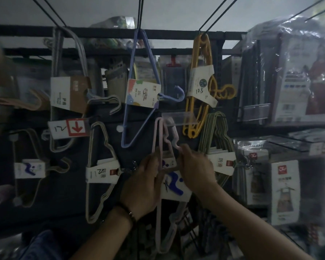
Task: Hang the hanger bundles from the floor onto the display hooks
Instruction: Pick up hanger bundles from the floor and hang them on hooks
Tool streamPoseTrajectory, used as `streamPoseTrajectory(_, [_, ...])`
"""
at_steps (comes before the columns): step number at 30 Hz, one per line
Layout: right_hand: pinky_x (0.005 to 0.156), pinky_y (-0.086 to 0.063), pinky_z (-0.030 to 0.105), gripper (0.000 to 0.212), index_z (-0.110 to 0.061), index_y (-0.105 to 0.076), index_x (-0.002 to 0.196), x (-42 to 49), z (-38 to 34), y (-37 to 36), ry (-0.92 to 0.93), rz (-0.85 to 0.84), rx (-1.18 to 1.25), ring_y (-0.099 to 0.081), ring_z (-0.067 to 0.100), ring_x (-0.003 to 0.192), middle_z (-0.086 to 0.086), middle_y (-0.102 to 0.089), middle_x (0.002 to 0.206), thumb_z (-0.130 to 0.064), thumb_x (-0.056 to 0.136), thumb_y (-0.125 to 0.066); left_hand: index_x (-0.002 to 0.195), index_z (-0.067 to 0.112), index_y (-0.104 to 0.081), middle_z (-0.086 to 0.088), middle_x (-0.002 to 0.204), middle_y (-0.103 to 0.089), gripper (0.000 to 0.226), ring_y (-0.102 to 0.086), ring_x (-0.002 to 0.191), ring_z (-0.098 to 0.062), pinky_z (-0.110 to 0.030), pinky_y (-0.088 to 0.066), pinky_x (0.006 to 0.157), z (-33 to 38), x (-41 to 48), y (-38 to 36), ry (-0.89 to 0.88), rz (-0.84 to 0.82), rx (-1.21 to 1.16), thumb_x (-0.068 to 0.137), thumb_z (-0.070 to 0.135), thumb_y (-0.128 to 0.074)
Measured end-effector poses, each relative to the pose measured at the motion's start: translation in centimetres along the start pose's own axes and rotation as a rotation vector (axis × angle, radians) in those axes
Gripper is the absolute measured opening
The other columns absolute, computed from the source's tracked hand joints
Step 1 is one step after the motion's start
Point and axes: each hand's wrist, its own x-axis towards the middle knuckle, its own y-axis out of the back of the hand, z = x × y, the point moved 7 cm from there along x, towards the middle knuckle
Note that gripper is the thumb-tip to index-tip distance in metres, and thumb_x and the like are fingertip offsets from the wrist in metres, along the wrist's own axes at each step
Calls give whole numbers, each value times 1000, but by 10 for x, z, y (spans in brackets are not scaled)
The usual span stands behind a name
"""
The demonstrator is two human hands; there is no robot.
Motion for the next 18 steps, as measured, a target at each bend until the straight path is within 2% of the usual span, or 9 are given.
streamPoseTrajectory(1, [57, -42, 36, 16, -23, -47, 119, 8, 0, -8, -10, -44, -8, -68, 32, 74, -1, -67, 88, -35, 110, -42, 162, 53, 0, 4, 167, -28, 63, -55, 135, -23, -41, -57, 99, -7, 2, -1, 36, -10, 42, 111, 52, -37])
streamPoseTrajectory(3, [64, -43, 38, 21, -17, -49, 124, 23, 1, -24, -12, -118, -50, -71, 36, 88, 9, -72, 102, -32, 110, -45, 161, 55, 2, 7, 159, -32, 68, -60, 124, -22, -44, -60, 91, -15, 7, -5, 103, -40, 81, 109, 51, -42])
streamPoseTrajectory(5, [67, -45, 39, 33, -11, -48, 135, 35, 1, -36, -4, -173, -77, -71, 40, 97, 15, -72, 111, -27, 108, -55, 162, 51, -4, 11, 155, -32, 74, -58, 126, -20, -44, -58, 96, -19, 8, -8, 149, -63, 99, 105, 50, -50])
streamPoseTrajectory(7, [65, -47, 38, 36, -7, -44, 143, 43, -1, -48, 26, -207, -168, -72, 35, 96, 15, -72, 114, -24, 111, -49, 162, 48, -12, 11, 157, -34, 72, -54, 133, -18, -40, -54, 104, -21, 4, -14, 173, -82, 94, 103, 51, -53])
streamPoseTrajectory(10, [74, -57, 37, 35, -4, -42, 144, 48, -1, -63, 44, -217, -271, -72, 27, 101, 13, -69, 121, -22, 113, -40, 156, 51, -30, 12, 154, -44, 62, -53, 133, -12, -34, -51, 108, -24, -12, -25, 208, -100, 74, 98, 58, -51])
streamPoseTrajectory(13, [79, -59, 37, 36, -5, -43, 140, 49, 7, -80, 19, -228, -221, -72, 28, 104, 13, -68, 123, -22, 109, -51, 139, 47, -51, 11, 137, -56, 54, -60, 122, -11, -39, -56, 99, -27, -28, -34, 276, -136, 112, 90, 67, -40])
streamPoseTrajectory(16, [77, -60, 41, 58, -8, -33, 155, 45, 14, -89, 5, -210, -201, -73, 31, 103, 13, -66, 130, -30, 107, -57, 119, 42, -61, 14, 122, -59, 43, -62, 107, -9, -38, -58, 88, -34, -41, -35, 338, -154, 156, 90, 67, -43])
streamPoseTrajectory(18, [77, -60, 43, 67, -13, -29, 162, 33, 18, -85, -59, -103, -100, -71, 33, 106, 15, -60, 139, -42, 107, -54, 117, 41, -63, 13, 120, -59, 29, -62, 106, -9, -36, -57, 85, -40, -54, -29, 383, -152, 213, 95, 57, -52])
